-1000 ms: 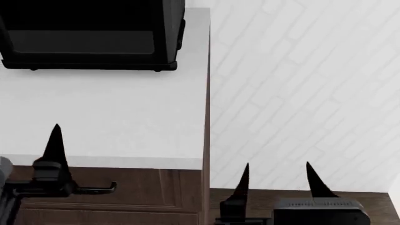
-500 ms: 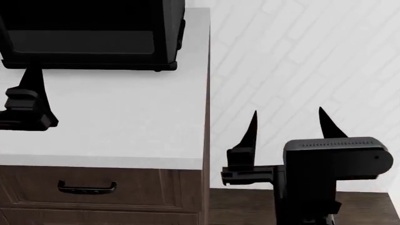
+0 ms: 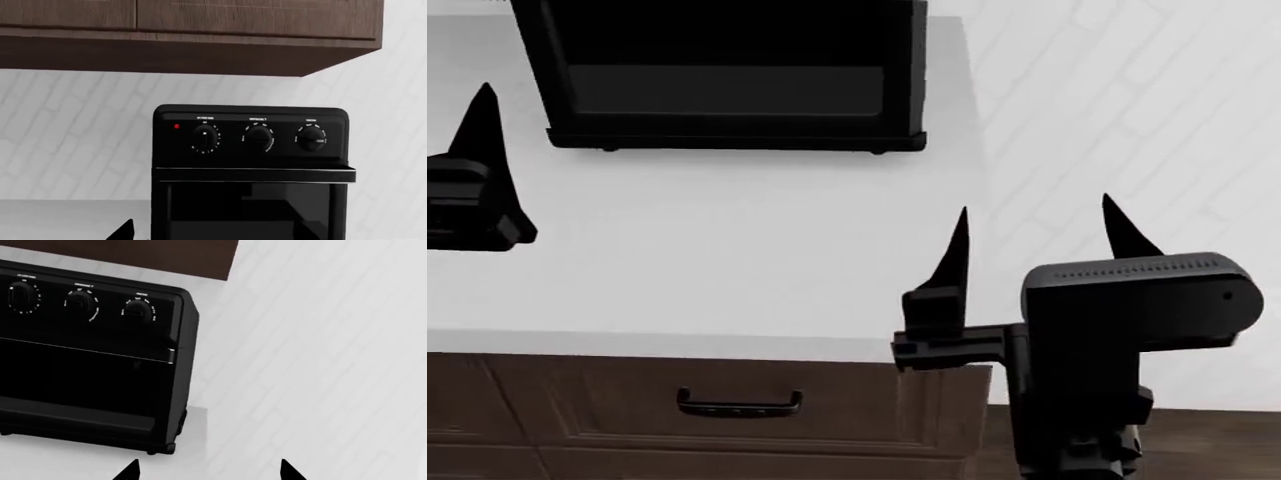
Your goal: Turn on the toaster oven by setting the timer.
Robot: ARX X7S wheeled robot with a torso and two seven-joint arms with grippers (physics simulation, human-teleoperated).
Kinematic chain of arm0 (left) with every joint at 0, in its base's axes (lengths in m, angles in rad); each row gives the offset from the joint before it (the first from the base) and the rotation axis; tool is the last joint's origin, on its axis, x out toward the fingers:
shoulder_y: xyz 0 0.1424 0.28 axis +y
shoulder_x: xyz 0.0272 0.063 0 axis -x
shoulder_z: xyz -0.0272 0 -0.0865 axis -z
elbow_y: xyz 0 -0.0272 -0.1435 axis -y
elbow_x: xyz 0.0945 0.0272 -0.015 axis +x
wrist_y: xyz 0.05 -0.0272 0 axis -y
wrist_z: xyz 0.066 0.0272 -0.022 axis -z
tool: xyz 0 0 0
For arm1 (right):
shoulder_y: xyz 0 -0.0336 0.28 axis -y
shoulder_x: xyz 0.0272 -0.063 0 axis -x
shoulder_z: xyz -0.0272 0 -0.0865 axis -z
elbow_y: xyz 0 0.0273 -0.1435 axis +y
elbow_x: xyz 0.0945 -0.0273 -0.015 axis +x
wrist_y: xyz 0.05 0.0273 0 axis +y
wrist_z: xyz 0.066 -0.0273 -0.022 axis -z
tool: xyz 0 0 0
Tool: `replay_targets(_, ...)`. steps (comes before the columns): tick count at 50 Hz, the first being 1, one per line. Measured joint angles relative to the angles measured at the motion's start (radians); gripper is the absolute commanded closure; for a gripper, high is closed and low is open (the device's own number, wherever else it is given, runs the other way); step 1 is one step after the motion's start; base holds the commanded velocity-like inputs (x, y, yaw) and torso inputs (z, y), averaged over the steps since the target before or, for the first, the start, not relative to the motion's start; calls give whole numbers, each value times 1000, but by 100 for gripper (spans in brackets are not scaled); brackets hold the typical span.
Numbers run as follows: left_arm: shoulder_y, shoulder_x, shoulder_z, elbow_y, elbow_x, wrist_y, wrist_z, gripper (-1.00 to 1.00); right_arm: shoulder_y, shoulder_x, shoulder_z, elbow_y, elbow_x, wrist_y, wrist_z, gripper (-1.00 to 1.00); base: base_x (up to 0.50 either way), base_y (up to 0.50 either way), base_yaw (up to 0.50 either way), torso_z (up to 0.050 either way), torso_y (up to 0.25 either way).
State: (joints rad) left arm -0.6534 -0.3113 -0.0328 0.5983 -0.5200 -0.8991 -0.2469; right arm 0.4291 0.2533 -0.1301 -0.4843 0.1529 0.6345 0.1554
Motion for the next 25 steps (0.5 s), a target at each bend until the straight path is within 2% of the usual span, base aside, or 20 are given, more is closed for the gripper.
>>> replay_targets(25, 15, -10, 4, 1, -2, 19, -5, -100, 1, 14, -16, -15, 6, 5, 6, -100, 0, 500, 0, 0, 0)
